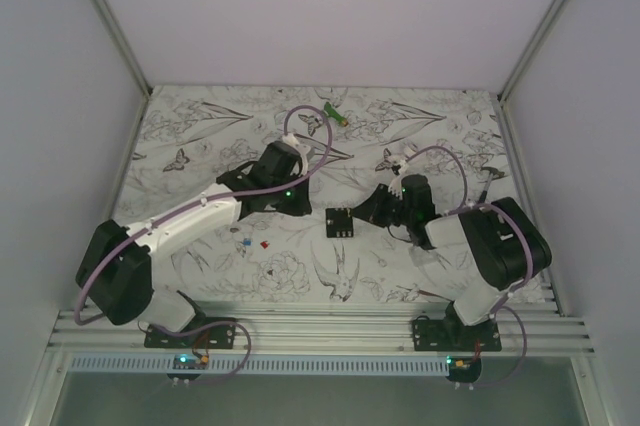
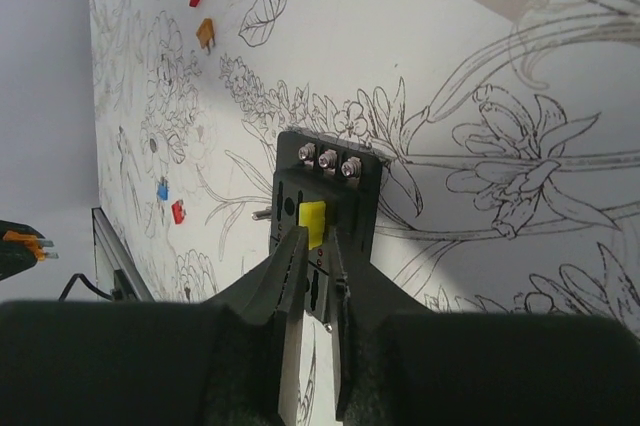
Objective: Snap on the fuse box
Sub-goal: Install the fuse at the fuse box base.
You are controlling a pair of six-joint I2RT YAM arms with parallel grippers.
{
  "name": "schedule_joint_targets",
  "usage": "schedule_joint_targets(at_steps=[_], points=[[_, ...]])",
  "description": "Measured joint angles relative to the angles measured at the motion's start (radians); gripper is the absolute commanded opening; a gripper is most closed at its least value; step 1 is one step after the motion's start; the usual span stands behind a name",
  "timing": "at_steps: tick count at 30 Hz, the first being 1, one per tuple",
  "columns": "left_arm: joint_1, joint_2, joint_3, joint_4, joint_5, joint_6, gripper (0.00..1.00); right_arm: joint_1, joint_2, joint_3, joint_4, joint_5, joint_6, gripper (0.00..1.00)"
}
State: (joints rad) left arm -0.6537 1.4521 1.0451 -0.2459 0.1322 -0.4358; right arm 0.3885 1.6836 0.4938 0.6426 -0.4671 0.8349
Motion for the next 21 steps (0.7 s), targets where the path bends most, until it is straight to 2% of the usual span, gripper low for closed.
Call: schedule_joint_targets(at_steps=[6,11,17,21], points=[[-0.010,0.053,0.039,-0.002,0.001,-0.020,0.00,0.015,-0.033,-0.017,-0.040,0.001,-0.001,0.26],[-0.029,0.135,0.101,-0.002,0.001,-0.043,0.00,0.016,-0.106,-0.024,-0.120,0.020,-0.034,0.35],[-0.067,0.230,0.170,-0.002,-0.012,-0.081,0.00,0.012,-0.249,-0.022,-0.245,0.105,-0.130,0.41],[-0.105,0.295,0.220,-0.018,-0.042,-0.096,0.00,-0.002,-0.311,-0.022,-0.329,0.171,-0.200,0.49]])
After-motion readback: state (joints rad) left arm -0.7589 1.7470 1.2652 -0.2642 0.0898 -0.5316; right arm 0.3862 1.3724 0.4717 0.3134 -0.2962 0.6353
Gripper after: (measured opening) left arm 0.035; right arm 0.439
